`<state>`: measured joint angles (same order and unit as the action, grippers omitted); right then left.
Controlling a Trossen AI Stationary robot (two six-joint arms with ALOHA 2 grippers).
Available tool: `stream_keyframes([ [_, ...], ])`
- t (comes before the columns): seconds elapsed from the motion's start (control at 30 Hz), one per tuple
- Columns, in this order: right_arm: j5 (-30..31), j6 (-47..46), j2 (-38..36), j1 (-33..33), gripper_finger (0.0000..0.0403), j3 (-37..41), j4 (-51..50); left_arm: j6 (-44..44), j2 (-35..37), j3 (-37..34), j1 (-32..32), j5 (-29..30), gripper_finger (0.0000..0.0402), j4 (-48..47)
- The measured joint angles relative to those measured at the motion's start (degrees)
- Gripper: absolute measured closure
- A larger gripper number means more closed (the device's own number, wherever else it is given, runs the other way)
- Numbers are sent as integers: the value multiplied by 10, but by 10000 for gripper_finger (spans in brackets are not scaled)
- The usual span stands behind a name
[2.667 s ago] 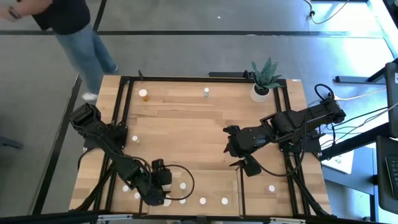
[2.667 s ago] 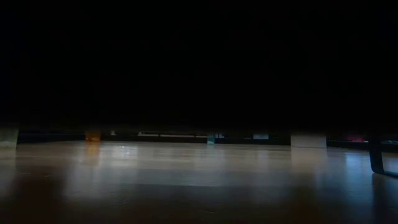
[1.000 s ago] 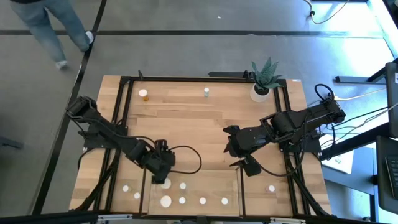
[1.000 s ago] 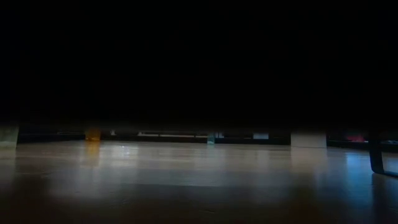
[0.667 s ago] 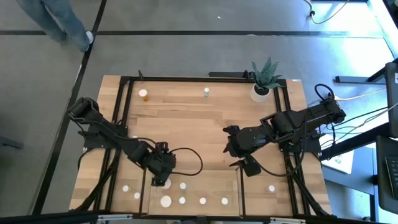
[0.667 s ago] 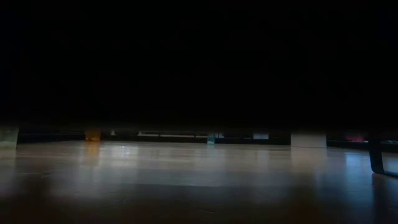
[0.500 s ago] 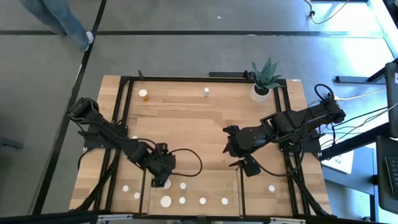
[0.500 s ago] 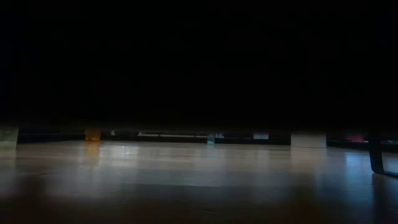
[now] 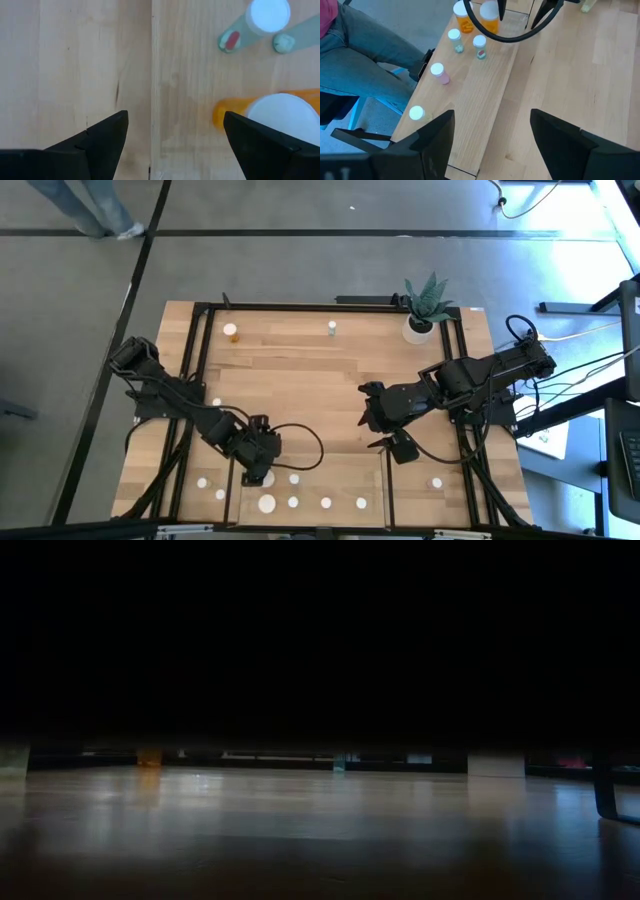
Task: Pick and place medicine bottles onto shelf by color
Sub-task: Put the bottom orange pill bottle on the shelf aligned with the other orange pill bottle, then put the orange pill bottle on the shelf aligned with the other orange pill bottles
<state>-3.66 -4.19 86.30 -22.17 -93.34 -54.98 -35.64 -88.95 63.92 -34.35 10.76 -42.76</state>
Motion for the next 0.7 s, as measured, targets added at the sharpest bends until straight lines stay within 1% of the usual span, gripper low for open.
stream_keyframes([
  [0.1, 0, 0, 0, 0, 141, 0, 0, 1, 0, 0, 0, 6, 80, -1],
  [0.3, 0, 0, 0, 0, 141, 0, 0, -3, 31, 2, 16, 61, 80, -8],
  [0.4, 0, 0, 0, 0, 141, 0, 0, -2, 52, 20, 32, 96, 80, -10],
  [0.63, 0, 0, 0, 0, 141, 0, 0, 13, 102, 62, 83, 148, 80, -85],
  [0.7, 0, 0, 0, 0, 141, 0, 0, 12, 114, 67, 104, 155, 80, -116],
])
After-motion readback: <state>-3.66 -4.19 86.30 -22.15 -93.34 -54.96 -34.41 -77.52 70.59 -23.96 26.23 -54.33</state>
